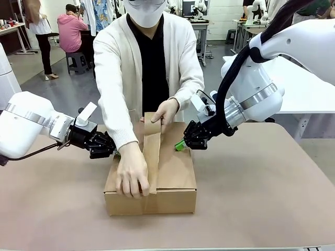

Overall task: Wrap the clocks to prevent damage.
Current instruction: After the human seals the box with tape, release both hands from the side flaps of the Package Box.

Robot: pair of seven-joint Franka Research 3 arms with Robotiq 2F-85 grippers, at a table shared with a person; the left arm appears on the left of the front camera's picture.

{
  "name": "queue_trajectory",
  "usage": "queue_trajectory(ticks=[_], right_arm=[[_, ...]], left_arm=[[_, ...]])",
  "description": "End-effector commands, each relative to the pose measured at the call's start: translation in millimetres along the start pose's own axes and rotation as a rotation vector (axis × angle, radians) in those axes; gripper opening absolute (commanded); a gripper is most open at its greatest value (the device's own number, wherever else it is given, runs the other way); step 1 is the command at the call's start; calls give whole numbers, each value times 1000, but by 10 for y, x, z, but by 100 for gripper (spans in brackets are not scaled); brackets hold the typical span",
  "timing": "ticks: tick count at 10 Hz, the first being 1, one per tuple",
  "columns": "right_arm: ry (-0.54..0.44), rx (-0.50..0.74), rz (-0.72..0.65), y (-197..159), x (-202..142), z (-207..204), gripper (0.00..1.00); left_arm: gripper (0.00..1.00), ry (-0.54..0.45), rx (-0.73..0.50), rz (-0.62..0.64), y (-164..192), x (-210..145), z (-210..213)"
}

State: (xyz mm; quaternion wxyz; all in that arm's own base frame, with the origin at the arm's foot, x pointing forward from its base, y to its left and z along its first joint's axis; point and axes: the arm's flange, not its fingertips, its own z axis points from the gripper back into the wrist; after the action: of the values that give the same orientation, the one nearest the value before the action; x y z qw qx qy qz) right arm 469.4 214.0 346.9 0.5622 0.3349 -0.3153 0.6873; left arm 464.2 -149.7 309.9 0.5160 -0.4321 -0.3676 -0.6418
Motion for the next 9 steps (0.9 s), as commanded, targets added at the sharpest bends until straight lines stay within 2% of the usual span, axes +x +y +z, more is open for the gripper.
queue_trajectory(ticks=[1,9], right_arm=[[7,-2,0,3,-47,-17,1],[7,-2,0,3,-47,-17,1]], left_arm=[[1,14,9,2,1,-52,-6],[1,14,9,2,1,-52,-6]])
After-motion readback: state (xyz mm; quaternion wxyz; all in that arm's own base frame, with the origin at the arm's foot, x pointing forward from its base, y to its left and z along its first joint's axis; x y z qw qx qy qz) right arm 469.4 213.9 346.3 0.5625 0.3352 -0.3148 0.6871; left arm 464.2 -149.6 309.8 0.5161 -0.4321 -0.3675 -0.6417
